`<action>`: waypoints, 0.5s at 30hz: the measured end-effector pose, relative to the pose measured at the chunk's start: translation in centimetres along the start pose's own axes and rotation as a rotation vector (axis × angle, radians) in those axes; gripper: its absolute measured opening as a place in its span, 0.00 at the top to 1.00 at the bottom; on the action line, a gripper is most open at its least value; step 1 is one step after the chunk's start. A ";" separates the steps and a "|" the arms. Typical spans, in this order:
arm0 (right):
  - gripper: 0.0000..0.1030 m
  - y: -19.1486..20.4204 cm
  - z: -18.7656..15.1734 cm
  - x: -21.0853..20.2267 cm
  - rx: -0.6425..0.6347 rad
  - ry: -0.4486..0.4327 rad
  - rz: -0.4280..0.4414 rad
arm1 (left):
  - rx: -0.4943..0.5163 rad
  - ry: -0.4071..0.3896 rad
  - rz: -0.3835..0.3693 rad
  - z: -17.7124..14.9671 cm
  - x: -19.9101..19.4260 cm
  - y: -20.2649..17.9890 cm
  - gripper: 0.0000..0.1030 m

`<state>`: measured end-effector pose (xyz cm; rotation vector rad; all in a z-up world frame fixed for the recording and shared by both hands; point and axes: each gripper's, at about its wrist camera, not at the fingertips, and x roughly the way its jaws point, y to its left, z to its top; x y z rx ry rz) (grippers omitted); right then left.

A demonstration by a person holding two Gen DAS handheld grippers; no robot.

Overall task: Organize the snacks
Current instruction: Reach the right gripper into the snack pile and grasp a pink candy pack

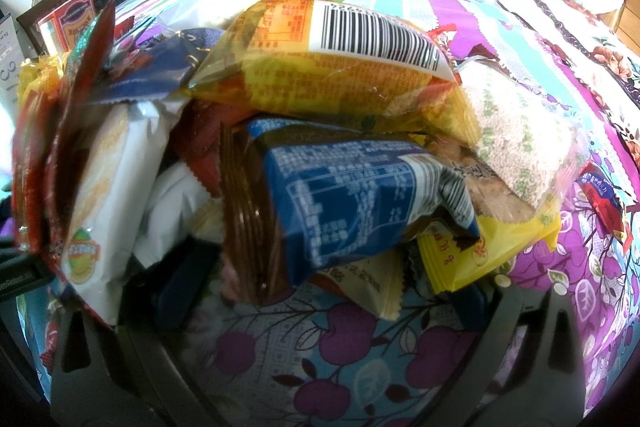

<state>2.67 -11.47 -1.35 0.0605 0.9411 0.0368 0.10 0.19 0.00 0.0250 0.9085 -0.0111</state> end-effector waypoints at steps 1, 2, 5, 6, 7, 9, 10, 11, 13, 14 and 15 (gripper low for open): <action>0.00 0.0 0.0 0.0 0.000 0.000 0.000 | 0.000 0.000 0.000 0.0 0.0 0.0 0.00; 0.00 0.0 0.0 0.0 0.000 0.000 0.000 | 0.000 0.000 0.000 0.0 0.0 0.0 0.00; 0.00 -0.1 0.1 0.0 0.000 0.003 0.009 | 0.000 0.000 0.000 0.0 0.0 0.0 0.00; 0.00 -0.2 0.1 -0.1 -0.008 0.007 0.016 | 0.000 0.000 0.000 0.0 0.0 0.0 0.00; 0.00 -0.3 0.1 -0.2 -0.014 0.011 0.028 | 0.000 0.000 0.000 0.0 0.0 0.0 0.00; 0.00 -0.5 0.3 -0.5 -0.035 0.041 0.058 | 0.000 0.000 0.000 0.0 0.0 0.0 0.00; 0.00 -0.5 0.3 -0.6 -0.051 0.053 0.063 | 0.000 0.000 0.000 0.0 0.0 0.0 0.00; 0.00 -0.7 0.2 -0.9 -0.060 0.068 0.075 | 0.000 0.000 0.000 0.0 0.0 0.0 0.00; 0.00 -1.1 -0.1 -1.6 -0.053 0.081 0.109 | 0.000 0.000 0.000 0.0 0.0 0.0 0.00; 0.00 -1.5 -0.3 -2.2 -0.045 0.079 0.119 | 0.000 0.000 0.000 0.0 0.0 0.0 0.00; 0.00 -1.8 -0.5 -2.7 -0.042 0.072 0.117 | 0.000 0.000 0.000 0.0 0.0 0.0 0.00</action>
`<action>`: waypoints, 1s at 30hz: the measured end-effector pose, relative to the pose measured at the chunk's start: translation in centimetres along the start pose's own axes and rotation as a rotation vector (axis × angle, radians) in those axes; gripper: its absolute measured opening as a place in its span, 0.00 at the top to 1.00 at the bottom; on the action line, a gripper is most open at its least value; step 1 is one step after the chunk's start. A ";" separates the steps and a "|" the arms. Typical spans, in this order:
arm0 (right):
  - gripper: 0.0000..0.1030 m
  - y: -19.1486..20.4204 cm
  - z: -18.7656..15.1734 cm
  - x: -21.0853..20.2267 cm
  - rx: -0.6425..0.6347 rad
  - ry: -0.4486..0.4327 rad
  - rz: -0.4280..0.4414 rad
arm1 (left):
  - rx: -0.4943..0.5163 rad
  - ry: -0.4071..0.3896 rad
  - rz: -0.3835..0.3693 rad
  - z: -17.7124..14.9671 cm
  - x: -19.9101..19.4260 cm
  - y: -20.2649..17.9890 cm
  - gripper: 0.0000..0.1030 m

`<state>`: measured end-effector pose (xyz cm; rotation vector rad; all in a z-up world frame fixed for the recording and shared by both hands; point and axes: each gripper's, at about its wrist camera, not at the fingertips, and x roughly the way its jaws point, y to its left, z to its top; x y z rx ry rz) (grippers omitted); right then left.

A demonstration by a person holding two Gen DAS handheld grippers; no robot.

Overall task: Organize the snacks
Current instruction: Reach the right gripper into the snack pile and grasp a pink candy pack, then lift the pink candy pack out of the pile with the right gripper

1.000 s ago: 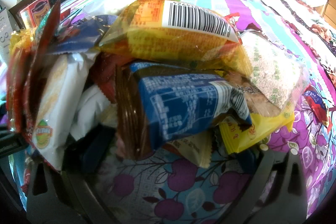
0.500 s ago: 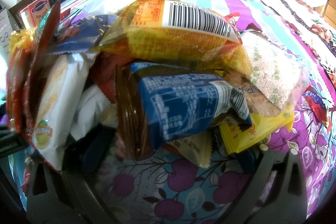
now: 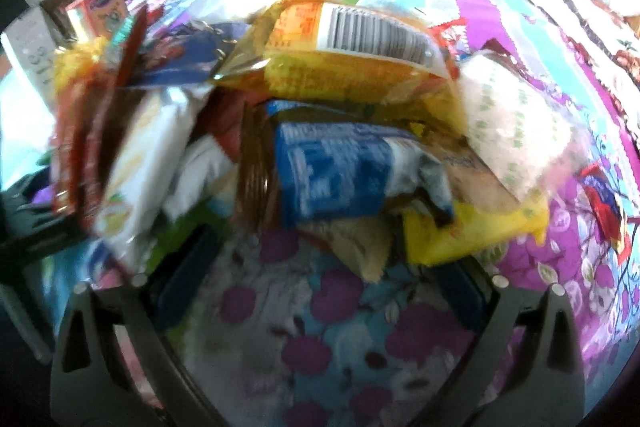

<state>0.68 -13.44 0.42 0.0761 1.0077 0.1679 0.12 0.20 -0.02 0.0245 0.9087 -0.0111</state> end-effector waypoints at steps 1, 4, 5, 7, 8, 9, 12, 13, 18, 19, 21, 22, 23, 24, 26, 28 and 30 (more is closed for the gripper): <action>0.00 -0.3 -0.3 -0.6 0.001 -0.010 -0.007 | 0.000 0.000 0.000 0.0 0.0 0.0 0.00; 0.00 -1.3 -1.0 -3.7 0.014 -0.076 -0.038 | 0.000 0.000 0.000 0.0 0.0 0.0 0.00; 0.00 -1.6 -1.3 -5.2 0.023 -0.107 -0.039 | 0.000 0.000 -0.001 0.0 0.0 0.0 0.00; 0.00 -2.0 -2.1 -7.7 0.068 -0.159 -0.028 | 0.000 0.000 -0.001 0.0 0.0 0.0 0.00; 0.00 -2.0 -2.5 -8.6 0.092 -0.174 -0.007 | 0.000 0.000 -0.001 0.0 0.0 0.0 0.00; 0.00 -1.7 -3.2 -9.3 0.108 -0.184 0.020 | 0.000 -0.001 0.000 -0.1 0.0 0.0 0.00; 0.00 -0.4 -5.3 -9.6 0.118 -0.181 0.094 | 0.001 0.000 0.000 0.0 0.0 0.0 0.00; 0.00 0.2 -5.2 -9.3 0.117 -0.172 0.116 | 0.000 0.000 -0.001 0.0 0.0 0.0 0.00; 0.00 1.9 -4.8 -7.5 0.104 -0.138 0.181 | -0.002 0.002 -0.003 0.1 0.0 0.0 0.00; 0.00 1.5 -4.8 -7.1 0.130 -0.131 0.181 | -0.001 0.002 -0.001 0.1 0.0 -0.1 0.00; 0.00 0.7 -5.0 -6.4 0.180 -0.096 0.173 | 0.002 0.002 0.003 0.1 0.0 -0.1 0.00; 0.00 0.2 -5.0 -5.9 0.209 -0.084 0.186 | -0.001 0.003 0.000 0.1 0.0 0.0 0.00; 0.00 -0.6 -5.1 -5.6 0.251 -0.077 0.205 | -0.001 0.002 -0.001 0.1 0.0 0.1 0.00; 0.00 -1.3 -5.2 -5.3 0.295 -0.074 0.220 | 0.000 0.003 0.000 0.1 0.0 0.1 0.00; 0.00 -2.8 -5.4 -4.9 0.379 -0.070 0.241 | -0.003 0.004 0.003 0.1 0.0 0.2 0.00; 0.00 -3.4 -5.7 -4.4 0.422 -0.059 0.270 | -0.009 0.008 0.004 0.2 0.0 0.2 0.00; 0.00 -3.5 -5.6 -4.1 0.432 -0.047 0.274 | -0.010 0.016 0.005 0.2 0.0 0.1 0.00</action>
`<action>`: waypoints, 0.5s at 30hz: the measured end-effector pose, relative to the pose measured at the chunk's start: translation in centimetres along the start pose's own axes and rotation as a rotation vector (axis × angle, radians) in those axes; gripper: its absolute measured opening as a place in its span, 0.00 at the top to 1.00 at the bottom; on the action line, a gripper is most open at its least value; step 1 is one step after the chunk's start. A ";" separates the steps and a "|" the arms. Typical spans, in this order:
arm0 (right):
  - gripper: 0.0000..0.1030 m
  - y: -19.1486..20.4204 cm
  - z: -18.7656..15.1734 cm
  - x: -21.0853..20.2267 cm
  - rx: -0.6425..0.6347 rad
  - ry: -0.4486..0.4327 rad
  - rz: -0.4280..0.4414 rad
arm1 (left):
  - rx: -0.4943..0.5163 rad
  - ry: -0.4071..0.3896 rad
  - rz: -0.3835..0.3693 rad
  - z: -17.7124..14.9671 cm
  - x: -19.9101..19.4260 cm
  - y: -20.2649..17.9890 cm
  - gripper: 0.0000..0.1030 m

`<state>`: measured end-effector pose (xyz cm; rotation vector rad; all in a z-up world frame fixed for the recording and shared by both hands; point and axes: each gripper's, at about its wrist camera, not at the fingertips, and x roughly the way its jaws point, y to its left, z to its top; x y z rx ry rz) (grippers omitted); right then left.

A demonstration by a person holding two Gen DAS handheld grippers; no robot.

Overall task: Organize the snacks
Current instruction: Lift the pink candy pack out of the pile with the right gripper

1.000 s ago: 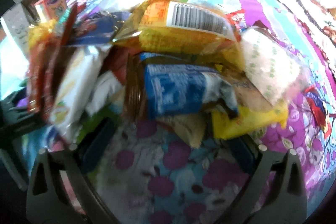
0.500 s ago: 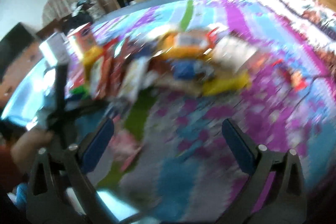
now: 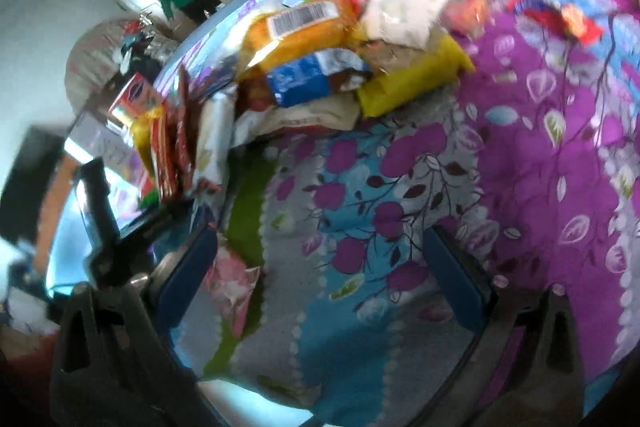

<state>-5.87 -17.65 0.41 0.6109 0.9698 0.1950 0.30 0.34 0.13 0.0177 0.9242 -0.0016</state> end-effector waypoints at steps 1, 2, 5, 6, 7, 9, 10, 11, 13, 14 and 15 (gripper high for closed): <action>0.00 0.2 0.1 0.2 -0.009 0.005 -0.010 | -0.001 0.008 -0.001 0.1 0.1 0.0 0.00; 0.00 0.3 0.3 0.3 -0.017 0.010 -0.020 | -0.002 0.015 -0.002 0.3 0.2 0.1 0.00; 0.00 0.4 -0.1 0.5 -0.036 0.015 -0.039 | -0.004 0.016 -0.001 0.4 0.4 0.2 0.00; 0.00 0.4 -0.1 0.5 -0.035 0.015 -0.038 | -0.006 0.015 0.001 0.4 0.4 0.1 0.00; 0.00 0.3 -0.1 0.5 -0.032 0.014 -0.033 | -0.006 0.015 0.002 0.4 0.5 0.2 0.00; 0.00 0.6 0.0 0.5 -0.026 0.016 -0.030 | -0.001 0.015 -0.004 0.5 0.5 0.2 0.00; 0.00 0.8 0.1 0.7 -0.024 0.016 -0.030 | 0.004 0.016 -0.006 0.5 0.6 0.2 0.00; 0.00 0.8 0.1 0.7 -0.024 0.015 -0.031 | 0.007 0.016 -0.008 0.6 0.7 0.2 0.00; 0.00 0.6 0.2 0.6 -0.027 0.015 -0.032 | 0.009 0.011 -0.007 0.5 0.7 0.2 0.00; 0.00 0.5 0.3 0.6 -0.027 0.015 -0.033 | 0.009 0.010 -0.008 0.5 0.8 0.2 0.00; 0.00 0.4 0.3 0.6 -0.028 0.015 -0.032 | 0.010 0.011 -0.008 0.5 0.8 0.2 0.00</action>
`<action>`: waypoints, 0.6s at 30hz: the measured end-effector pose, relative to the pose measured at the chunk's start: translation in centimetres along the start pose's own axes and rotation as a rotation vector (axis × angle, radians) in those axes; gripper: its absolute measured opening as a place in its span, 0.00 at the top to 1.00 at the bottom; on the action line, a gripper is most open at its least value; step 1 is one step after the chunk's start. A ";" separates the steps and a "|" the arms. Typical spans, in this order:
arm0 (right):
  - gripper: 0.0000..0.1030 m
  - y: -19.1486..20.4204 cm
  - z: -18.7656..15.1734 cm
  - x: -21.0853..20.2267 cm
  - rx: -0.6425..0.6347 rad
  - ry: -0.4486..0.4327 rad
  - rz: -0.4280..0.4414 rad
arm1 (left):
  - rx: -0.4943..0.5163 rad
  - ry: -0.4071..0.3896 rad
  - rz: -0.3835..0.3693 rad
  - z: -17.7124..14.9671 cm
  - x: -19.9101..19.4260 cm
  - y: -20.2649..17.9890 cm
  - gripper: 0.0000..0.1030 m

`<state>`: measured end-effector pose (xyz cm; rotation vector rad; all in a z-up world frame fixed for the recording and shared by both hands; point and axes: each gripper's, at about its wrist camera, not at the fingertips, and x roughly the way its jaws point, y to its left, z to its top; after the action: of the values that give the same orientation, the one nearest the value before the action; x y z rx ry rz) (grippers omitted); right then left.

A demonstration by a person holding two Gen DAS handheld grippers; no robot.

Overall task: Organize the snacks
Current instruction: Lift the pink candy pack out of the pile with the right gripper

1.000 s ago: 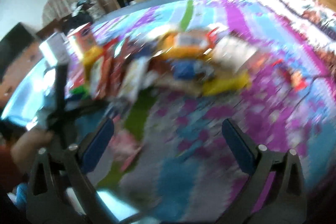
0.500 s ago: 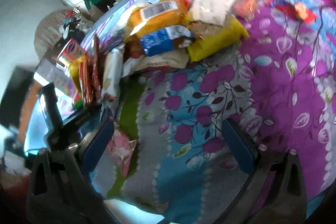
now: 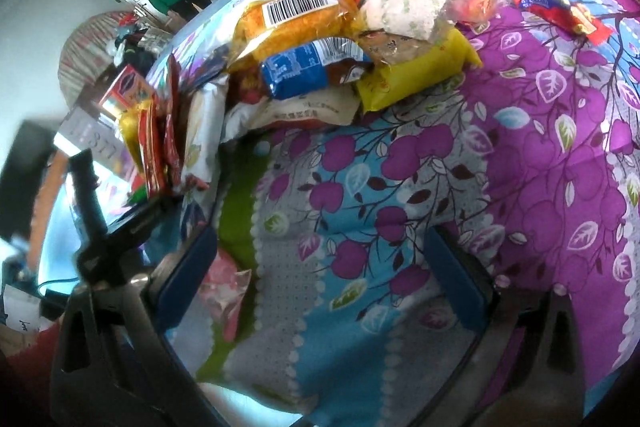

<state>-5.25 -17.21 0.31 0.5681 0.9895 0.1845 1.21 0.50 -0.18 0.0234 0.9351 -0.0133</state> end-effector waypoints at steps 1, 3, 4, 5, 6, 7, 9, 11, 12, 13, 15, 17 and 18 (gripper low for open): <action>0.00 0.0 0.0 0.0 -0.001 0.001 -0.001 | 0.001 0.001 0.000 0.0 0.0 0.0 0.00; 0.00 0.1 0.0 0.0 -0.008 0.004 -0.004 | 0.000 0.000 -0.001 -0.1 0.0 0.0 0.00; 0.00 0.1 0.1 0.0 -0.010 0.005 -0.005 | 0.000 -0.001 -0.002 -0.1 0.0 0.0 0.00; 0.00 0.1 0.1 0.1 -0.009 0.005 -0.004 | 0.000 -0.001 -0.002 -0.1 0.0 0.0 0.00; 0.00 0.1 0.0 0.1 -0.009 0.005 -0.005 | -0.002 -0.003 -0.003 -0.2 0.0 0.0 0.00; 0.00 0.2 0.0 0.1 -0.010 0.005 -0.006 | -0.002 -0.004 -0.003 -0.2 -0.1 0.0 0.00; 0.00 0.3 0.0 0.2 -0.013 0.007 -0.012 | -0.002 -0.005 -0.003 -0.3 -0.1 0.0 0.00; 0.00 0.5 0.0 0.3 -0.015 0.008 -0.014 | -0.003 -0.004 -0.005 -0.3 -0.1 0.0 0.00; 0.00 0.5 0.0 0.3 -0.015 0.008 -0.013 | -0.002 -0.002 -0.009 -0.4 -0.1 0.1 0.00; 0.00 0.5 0.0 0.3 -0.014 0.008 -0.013 | 0.004 0.001 -0.015 -0.4 -0.3 0.2 0.00; 0.00 0.7 -0.1 0.2 -0.013 0.003 -0.013 | 0.046 0.012 -0.044 -0.7 -0.6 0.3 0.00; 0.00 1.1 -0.1 -0.1 -0.030 0.006 -0.019 | 0.121 0.032 -0.121 -1.0 -1.0 0.9 0.00; 0.00 1.4 -0.1 -0.2 -0.044 0.017 -0.018 | 0.159 0.038 -0.164 -1.3 -1.3 1.4 0.00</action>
<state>-5.31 -16.08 1.16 0.5180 1.0041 0.1951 -0.57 1.91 0.11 0.0944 0.9697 -0.2396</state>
